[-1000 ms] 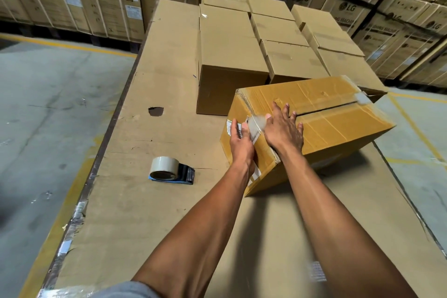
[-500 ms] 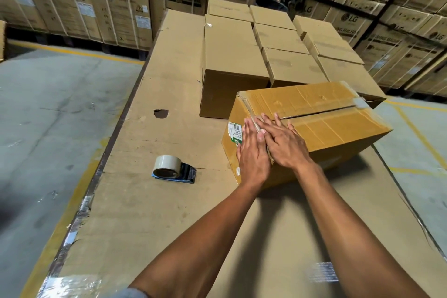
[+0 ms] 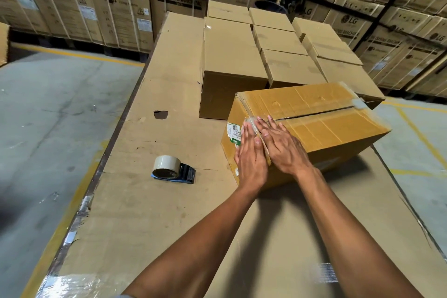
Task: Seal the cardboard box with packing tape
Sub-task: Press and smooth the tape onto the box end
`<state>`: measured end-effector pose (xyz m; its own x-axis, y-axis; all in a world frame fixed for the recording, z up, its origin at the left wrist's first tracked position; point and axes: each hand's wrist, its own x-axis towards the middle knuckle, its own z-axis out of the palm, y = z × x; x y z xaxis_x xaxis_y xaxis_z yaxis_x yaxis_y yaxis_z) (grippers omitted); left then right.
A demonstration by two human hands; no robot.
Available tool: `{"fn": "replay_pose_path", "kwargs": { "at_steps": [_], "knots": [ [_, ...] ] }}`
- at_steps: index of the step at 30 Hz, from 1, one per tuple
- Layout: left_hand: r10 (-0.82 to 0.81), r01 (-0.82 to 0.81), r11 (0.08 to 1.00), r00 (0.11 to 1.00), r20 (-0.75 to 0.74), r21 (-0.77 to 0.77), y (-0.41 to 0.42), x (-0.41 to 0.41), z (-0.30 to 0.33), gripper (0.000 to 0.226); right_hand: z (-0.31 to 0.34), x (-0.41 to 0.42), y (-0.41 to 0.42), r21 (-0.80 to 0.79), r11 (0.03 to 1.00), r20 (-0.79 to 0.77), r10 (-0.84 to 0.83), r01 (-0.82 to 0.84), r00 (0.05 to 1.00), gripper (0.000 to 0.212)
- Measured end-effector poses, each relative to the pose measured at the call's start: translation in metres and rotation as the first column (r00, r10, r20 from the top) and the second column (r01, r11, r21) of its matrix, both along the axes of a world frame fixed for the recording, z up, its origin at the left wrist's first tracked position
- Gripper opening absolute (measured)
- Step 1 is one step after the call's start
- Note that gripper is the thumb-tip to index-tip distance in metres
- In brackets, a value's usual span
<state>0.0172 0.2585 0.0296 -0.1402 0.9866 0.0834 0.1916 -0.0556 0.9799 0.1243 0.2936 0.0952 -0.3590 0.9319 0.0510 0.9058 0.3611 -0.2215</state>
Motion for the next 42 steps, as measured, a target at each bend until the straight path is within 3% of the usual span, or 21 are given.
{"fn": "replay_pose_path", "kwargs": {
  "at_steps": [9,14,23,27,31,34,42],
  "knots": [
    [-0.087,0.065,0.965,0.993,-0.076,-0.255,-0.007,-0.003,-0.015,0.070,-0.004,-0.007,-0.002,0.096,0.986,-0.006,-0.133,0.133,0.991,0.080],
    [-0.034,0.031,0.997,0.998,-0.045,-0.069,-0.012,0.003,0.006,0.073,-0.006,0.003,-0.011,0.110,0.994,-0.019,0.030,-0.028,0.999,0.062],
    [-0.103,0.071,0.975,0.984,-0.147,-0.210,-0.019,-0.005,-0.017,0.062,-0.010,-0.007,-0.009,0.108,0.991,0.039,-0.080,0.075,0.996,0.091],
    [-0.049,0.022,0.981,0.989,-0.136,-0.194,-0.014,-0.009,-0.004,0.072,-0.007,-0.008,-0.006,0.078,0.989,0.085,-0.128,0.122,0.988,0.083],
    [-0.023,0.014,0.994,0.996,-0.085,-0.105,-0.003,-0.007,0.017,0.069,0.001,0.000,0.004,0.032,0.999,0.231,0.004,-0.012,0.973,0.068],
    [-0.045,0.033,0.993,0.993,-0.110,-0.111,0.000,-0.008,0.013,0.062,0.003,0.004,0.010,-0.024,0.999,0.227,0.050,-0.046,0.973,0.062],
    [-0.068,0.033,0.971,0.987,-0.143,-0.235,0.000,-0.012,-0.002,0.063,-0.004,-0.005,0.009,-0.029,0.991,0.233,-0.119,0.129,0.965,0.076]
  ]
}}
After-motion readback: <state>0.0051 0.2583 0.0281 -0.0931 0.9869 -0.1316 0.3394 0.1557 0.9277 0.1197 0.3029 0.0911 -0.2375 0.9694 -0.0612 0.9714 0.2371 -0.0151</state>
